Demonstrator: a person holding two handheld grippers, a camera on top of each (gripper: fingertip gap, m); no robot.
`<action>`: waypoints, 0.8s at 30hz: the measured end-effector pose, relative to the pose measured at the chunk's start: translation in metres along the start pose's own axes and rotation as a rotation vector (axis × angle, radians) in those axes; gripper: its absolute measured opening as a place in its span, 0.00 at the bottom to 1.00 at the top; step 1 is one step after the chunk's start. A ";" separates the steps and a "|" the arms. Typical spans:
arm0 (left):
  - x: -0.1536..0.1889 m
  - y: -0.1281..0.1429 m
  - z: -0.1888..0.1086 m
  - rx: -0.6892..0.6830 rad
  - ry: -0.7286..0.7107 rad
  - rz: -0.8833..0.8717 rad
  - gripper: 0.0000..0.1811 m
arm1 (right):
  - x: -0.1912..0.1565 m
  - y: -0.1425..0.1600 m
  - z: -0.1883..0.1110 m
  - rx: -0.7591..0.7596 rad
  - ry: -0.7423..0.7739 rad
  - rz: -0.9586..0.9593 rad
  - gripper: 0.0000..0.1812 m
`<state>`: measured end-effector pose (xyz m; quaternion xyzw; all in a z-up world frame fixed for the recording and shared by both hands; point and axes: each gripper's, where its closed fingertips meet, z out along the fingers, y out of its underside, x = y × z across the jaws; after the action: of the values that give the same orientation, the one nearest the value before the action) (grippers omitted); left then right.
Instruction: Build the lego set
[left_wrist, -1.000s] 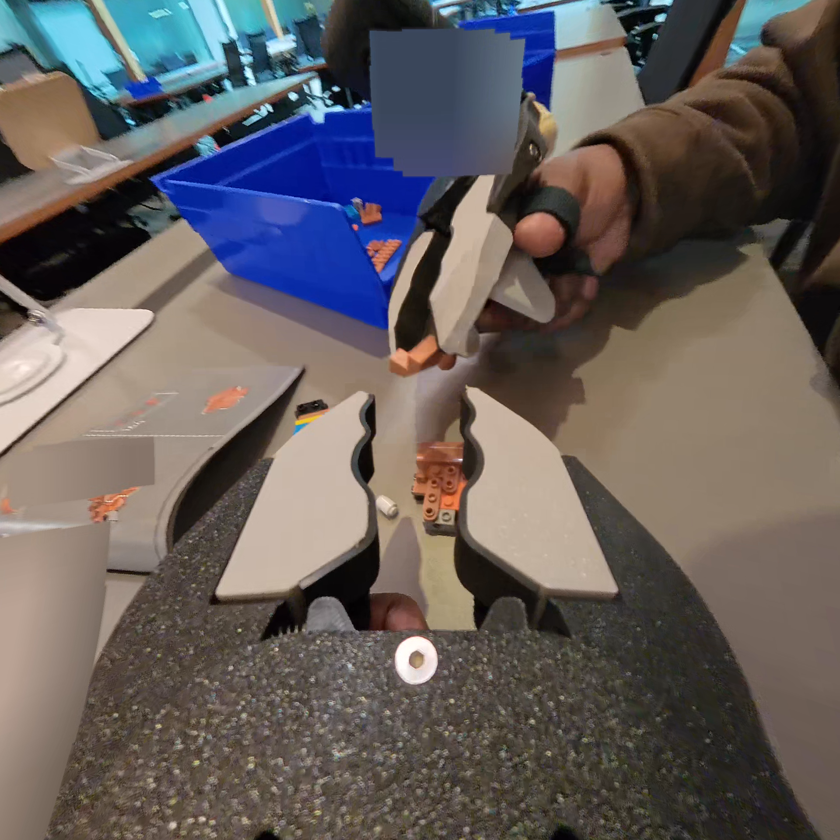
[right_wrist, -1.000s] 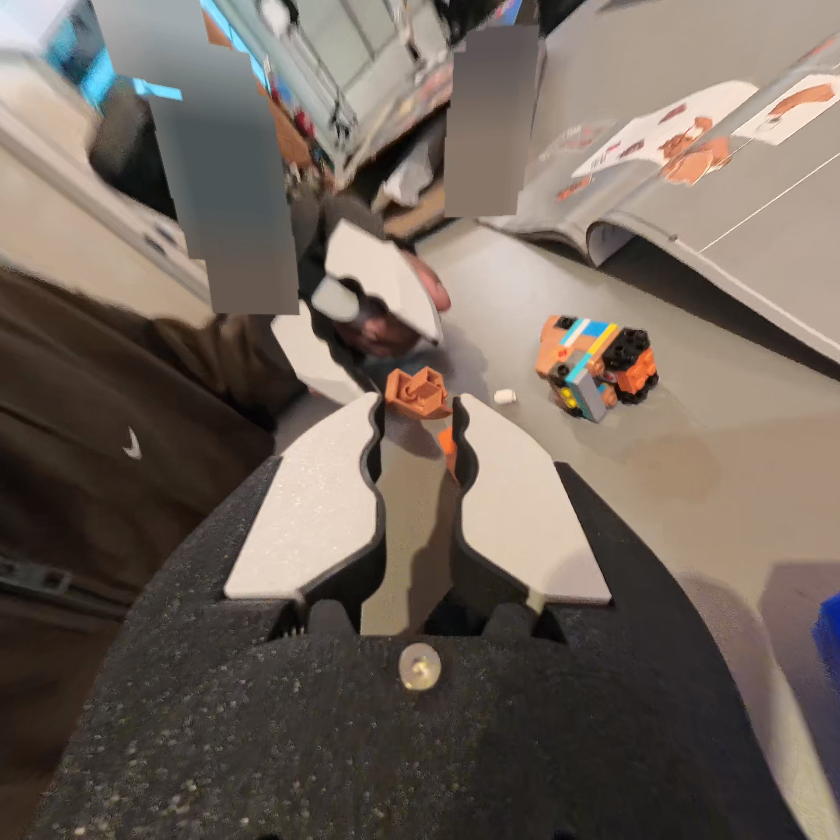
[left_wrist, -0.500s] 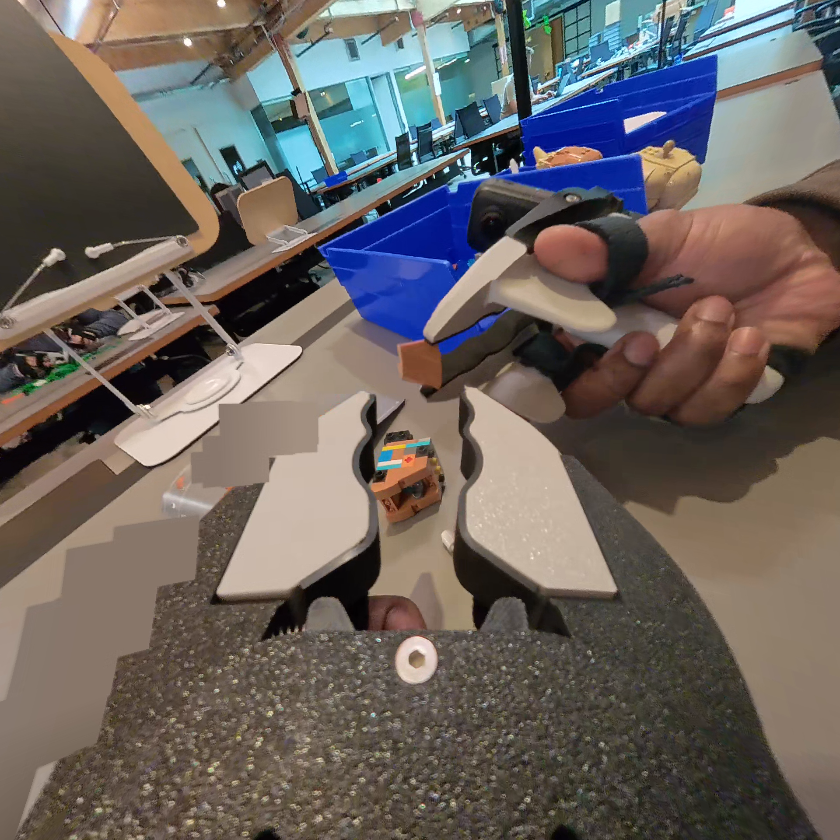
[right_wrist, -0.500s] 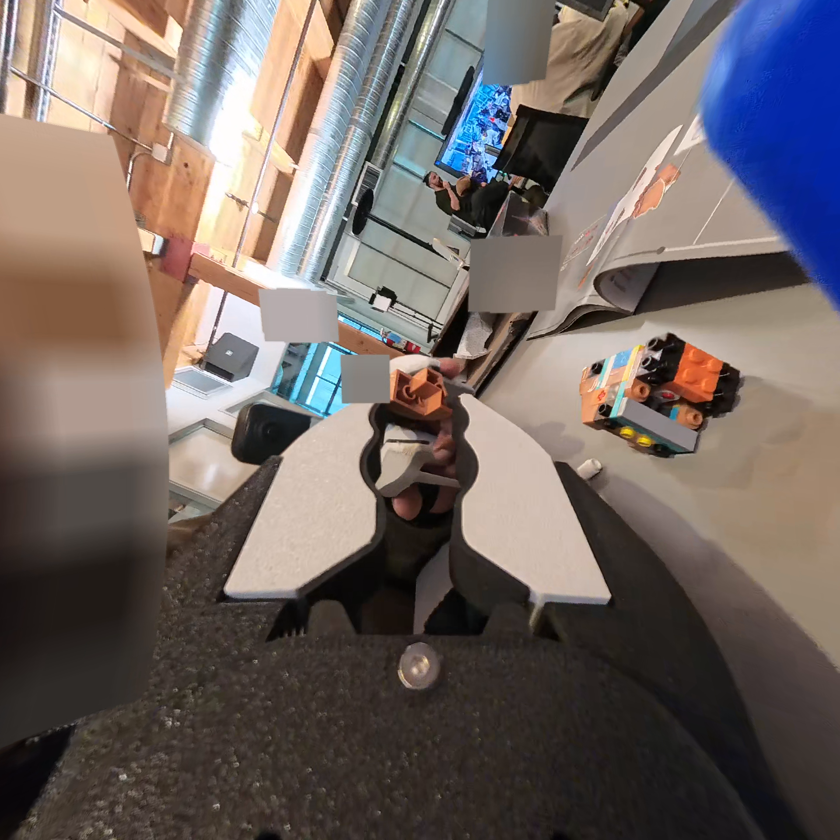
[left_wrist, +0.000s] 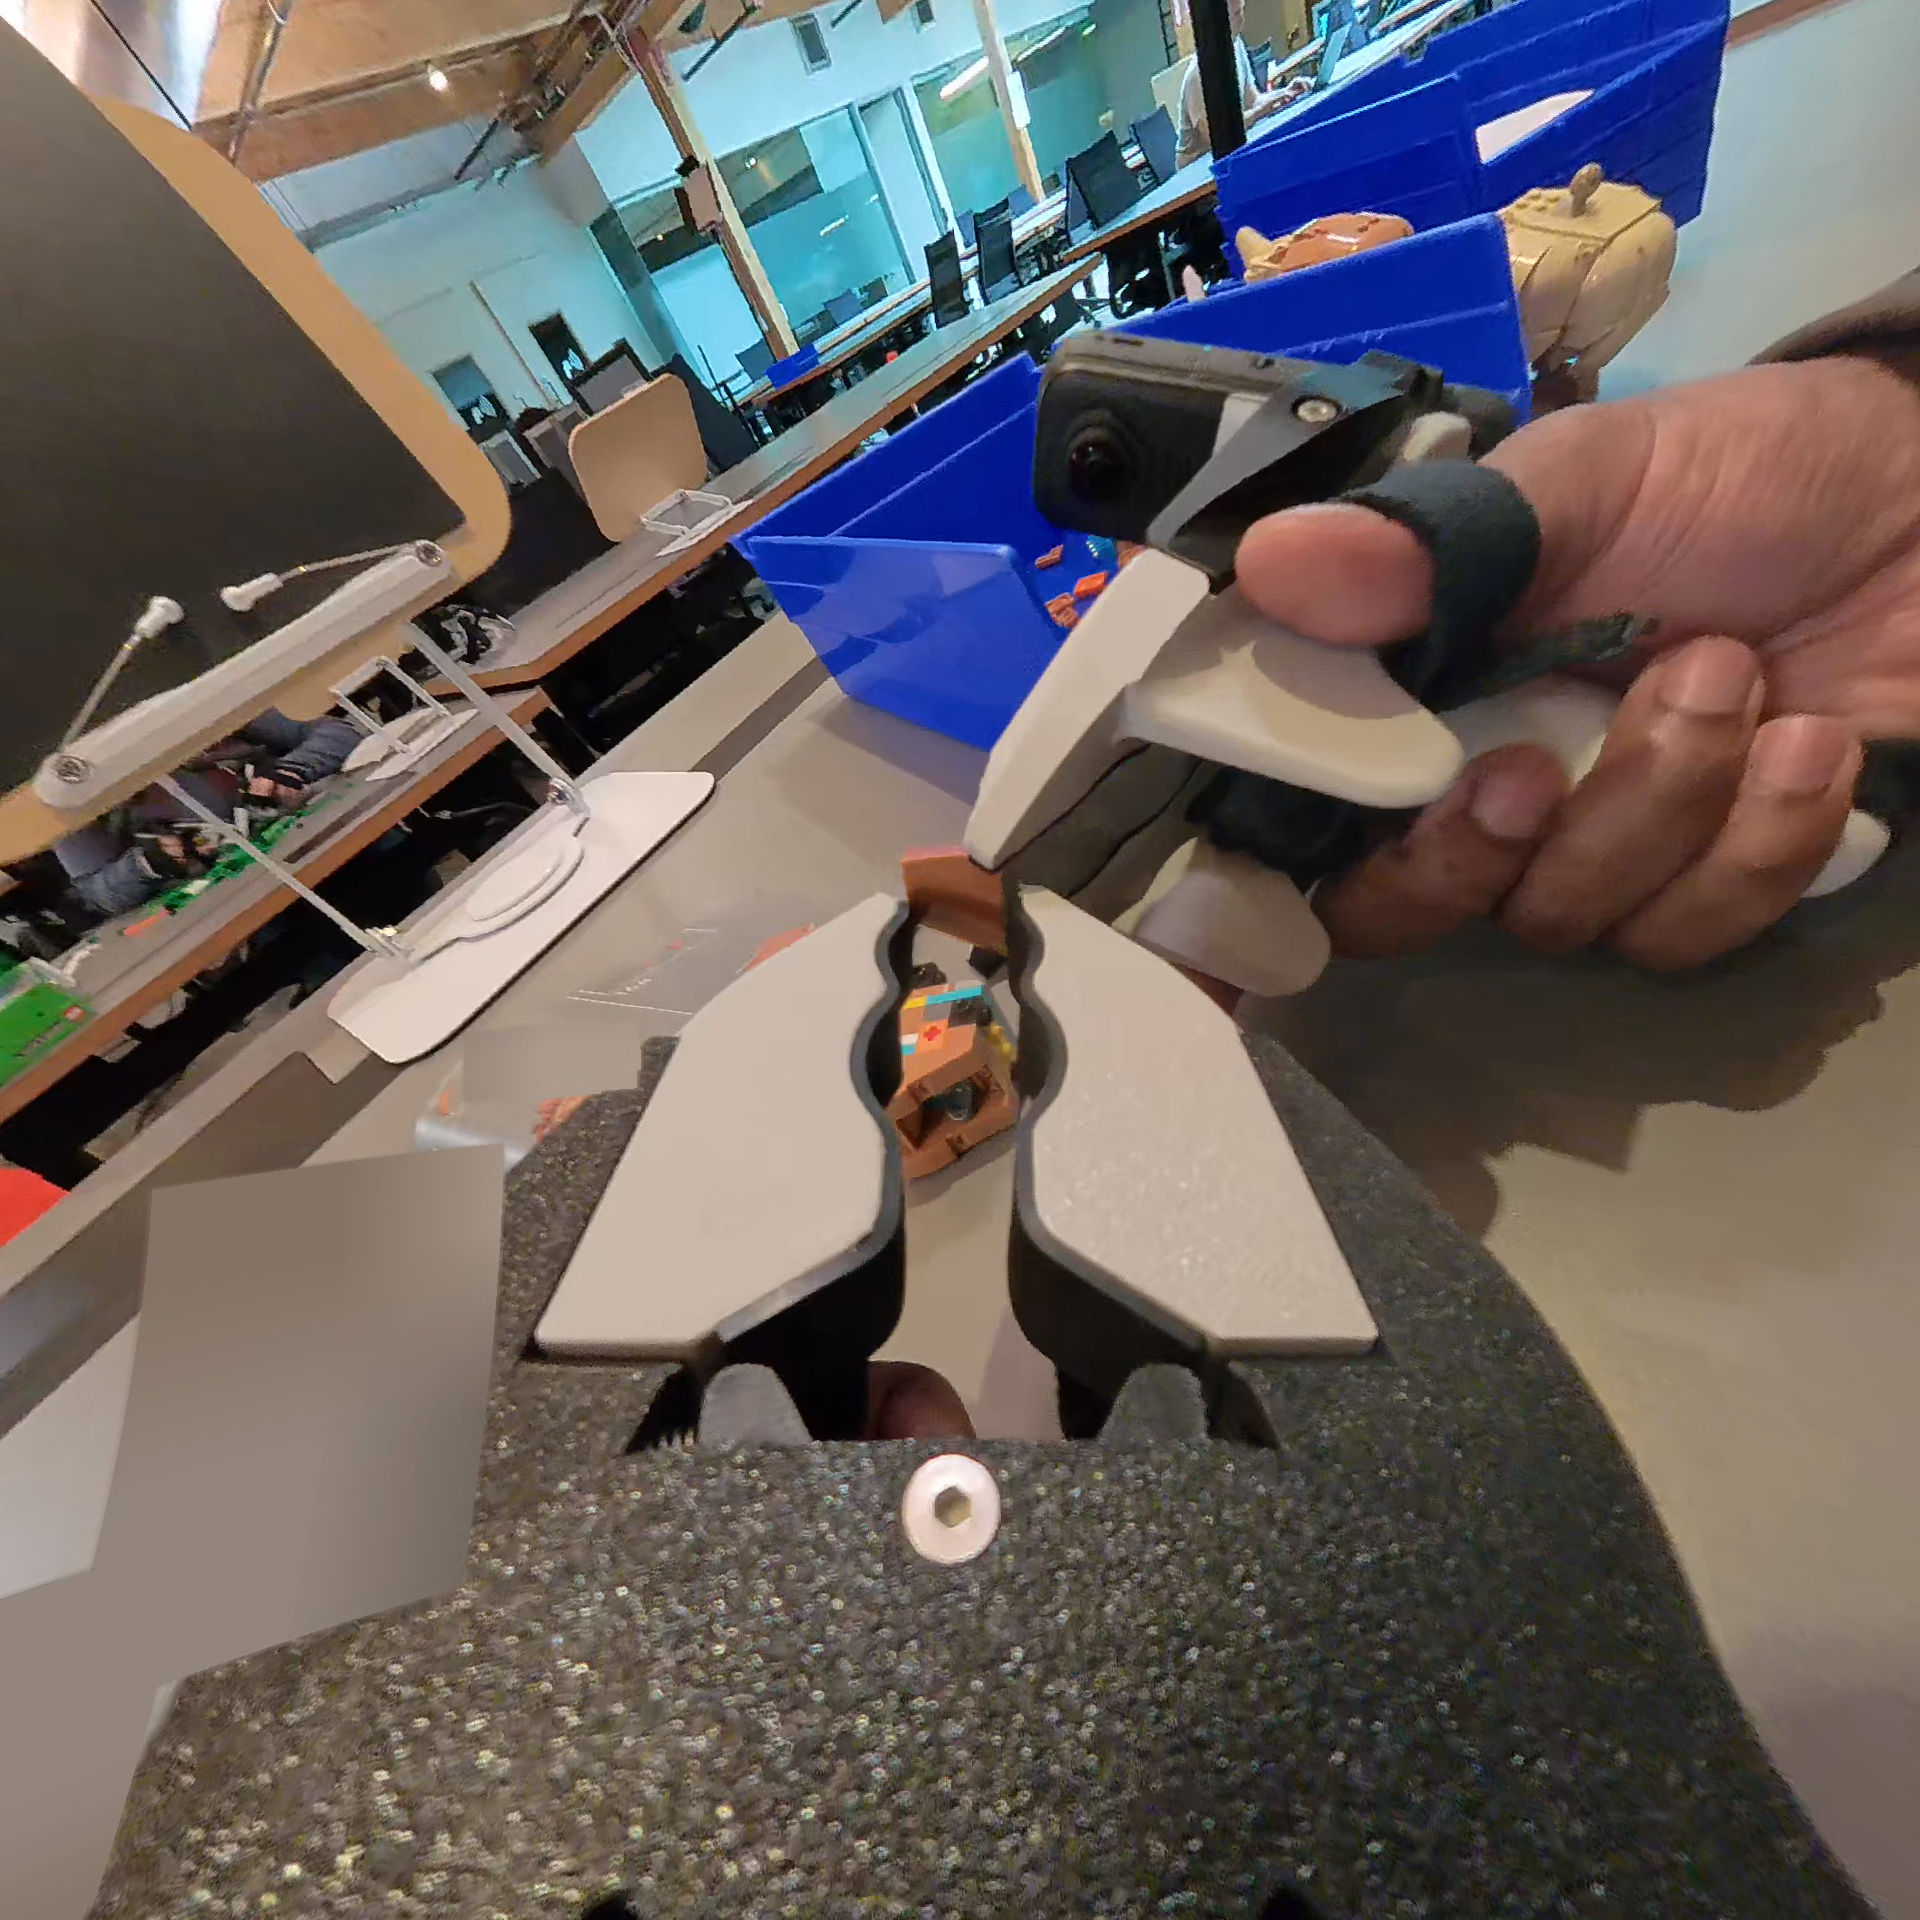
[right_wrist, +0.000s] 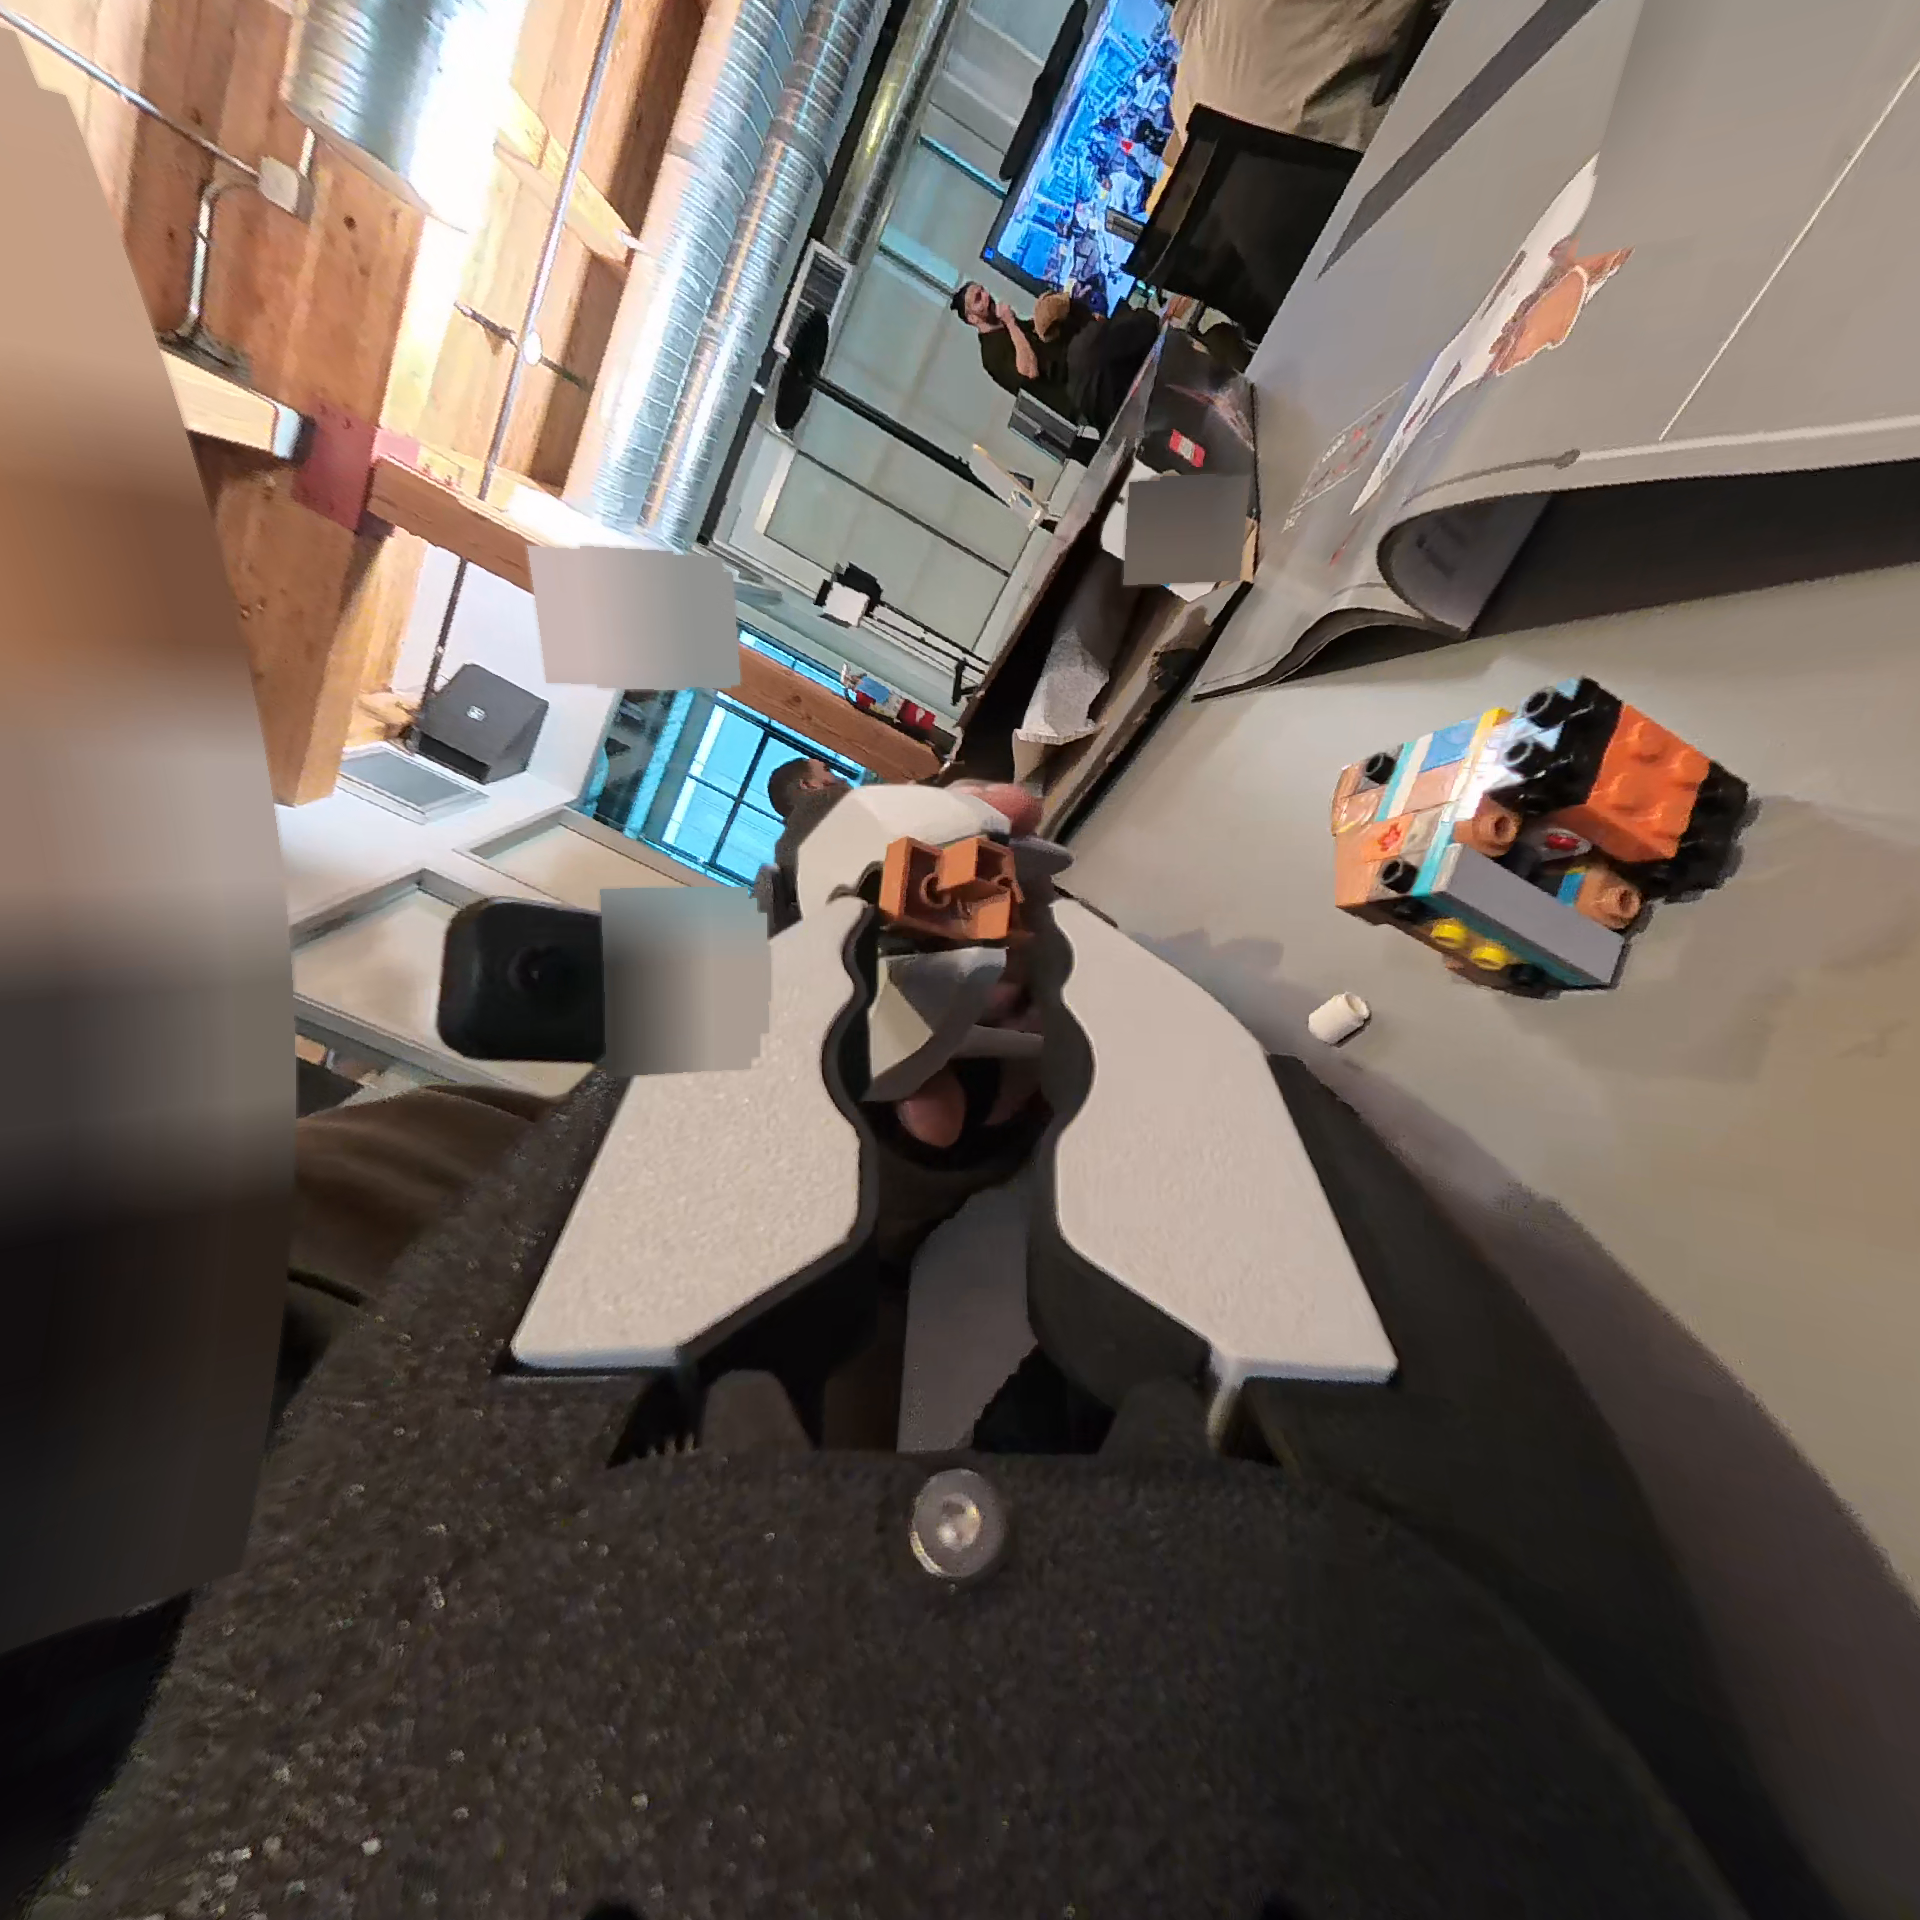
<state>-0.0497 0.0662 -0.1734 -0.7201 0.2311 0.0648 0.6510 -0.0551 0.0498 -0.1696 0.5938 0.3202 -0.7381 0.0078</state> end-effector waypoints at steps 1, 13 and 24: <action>0.000 0.000 0.000 0.000 0.009 -0.014 0.09 | 0.000 0.000 0.000 -0.006 0.005 -0.011 0.16; -0.003 0.014 0.002 -0.085 0.013 -0.097 0.09 | 0.013 0.006 -0.003 -0.095 0.186 -0.254 0.20; 0.007 0.020 0.004 -0.149 -0.010 0.105 0.09 | 0.013 0.007 -0.003 -0.103 0.188 -0.273 0.16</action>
<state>-0.0515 0.0677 -0.1949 -0.7532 0.2599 0.1197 0.5923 -0.0531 0.0505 -0.1848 0.6098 0.4347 -0.6562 -0.0922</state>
